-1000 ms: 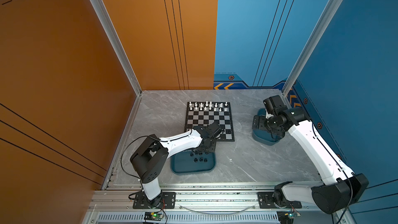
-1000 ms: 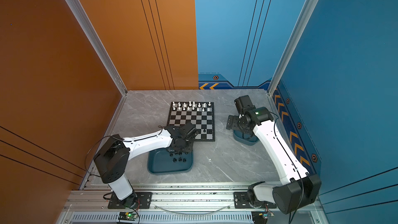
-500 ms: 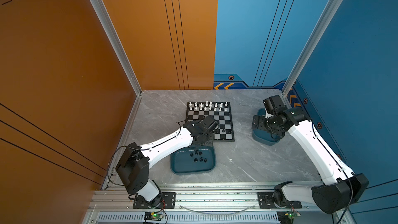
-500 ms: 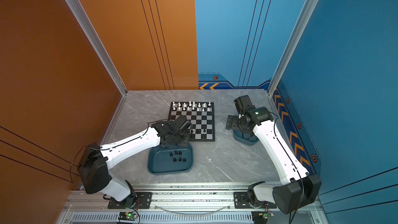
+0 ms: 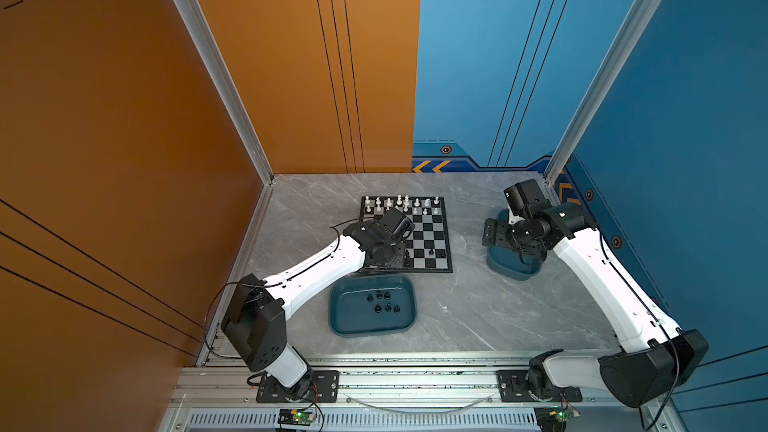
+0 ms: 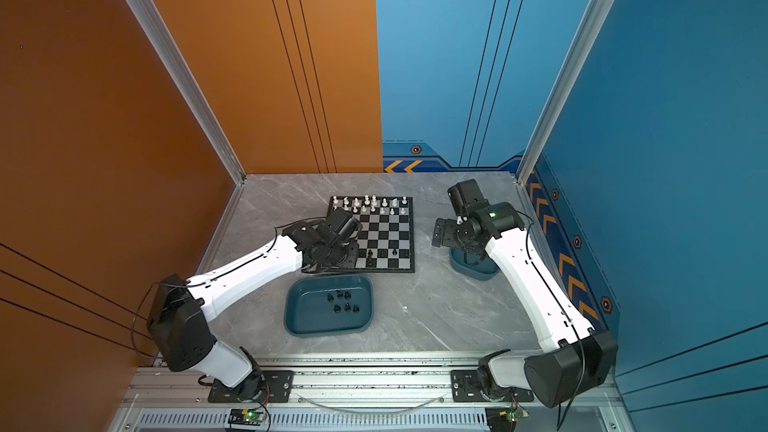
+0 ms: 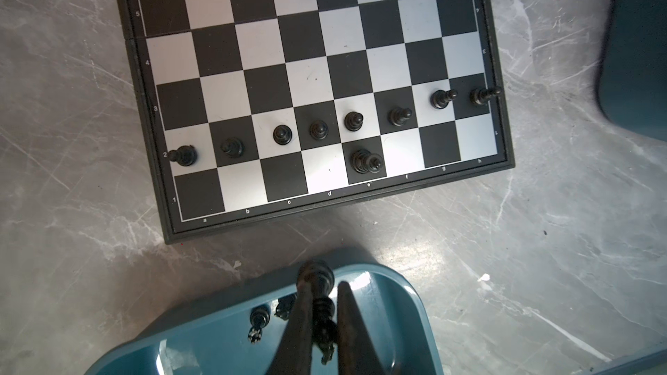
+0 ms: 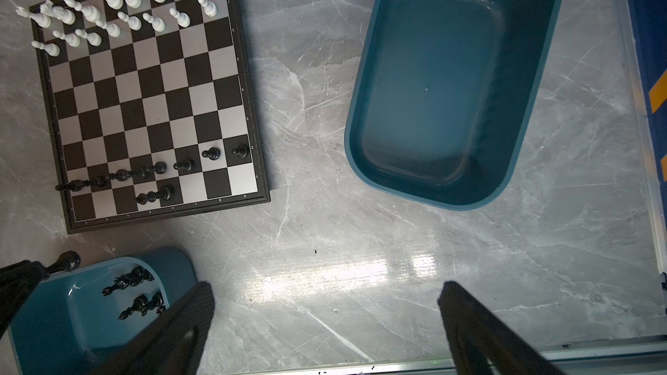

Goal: Set up the chess pieces on the board

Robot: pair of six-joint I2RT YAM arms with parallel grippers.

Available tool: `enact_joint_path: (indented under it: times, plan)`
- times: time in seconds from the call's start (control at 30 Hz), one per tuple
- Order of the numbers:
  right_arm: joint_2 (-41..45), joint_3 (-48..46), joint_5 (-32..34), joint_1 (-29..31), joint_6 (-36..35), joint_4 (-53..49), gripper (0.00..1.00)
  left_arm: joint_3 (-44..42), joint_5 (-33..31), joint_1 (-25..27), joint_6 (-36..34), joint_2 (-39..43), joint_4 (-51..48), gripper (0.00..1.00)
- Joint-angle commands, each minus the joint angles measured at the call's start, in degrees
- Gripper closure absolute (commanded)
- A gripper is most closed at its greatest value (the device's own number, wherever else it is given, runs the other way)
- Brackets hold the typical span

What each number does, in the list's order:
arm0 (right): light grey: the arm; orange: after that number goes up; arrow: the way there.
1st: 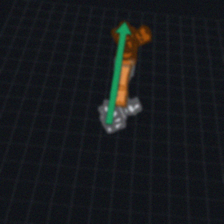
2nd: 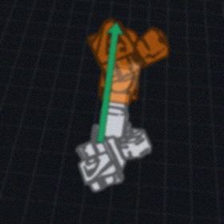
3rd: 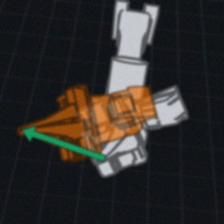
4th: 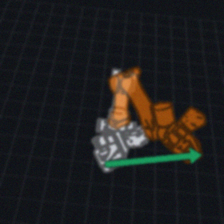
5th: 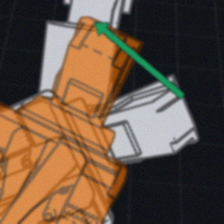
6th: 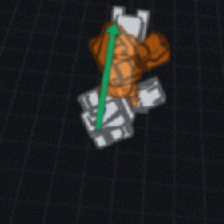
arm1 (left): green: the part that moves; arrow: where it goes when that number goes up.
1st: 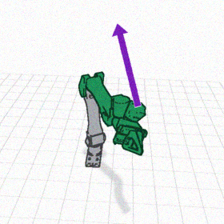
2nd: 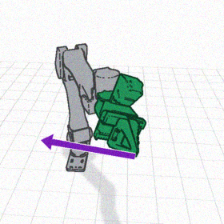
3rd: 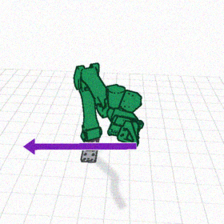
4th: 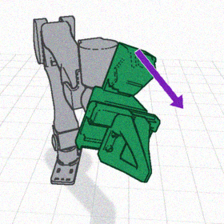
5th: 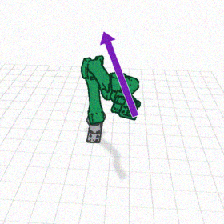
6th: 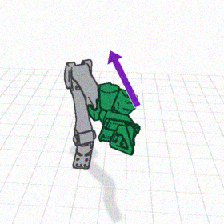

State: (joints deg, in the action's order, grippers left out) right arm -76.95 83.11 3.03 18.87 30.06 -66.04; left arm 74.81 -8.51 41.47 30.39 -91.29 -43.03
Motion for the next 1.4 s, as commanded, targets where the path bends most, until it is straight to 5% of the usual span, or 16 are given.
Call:
enact_joint_path:
  times: [0.0,1.37]
  plan:
    - [-0.5,1.6,1.8,0.5,1.3,-1.4,0.00,1.4,0.9,-0.8,-2.0,-1.6,0.8,0.90]
    - [-6.5,7.0,5.4,0.4,2.2,-3.8,0.00,3.0,5.7,-4.8,-5.8,-15.2,12.1,0.96]
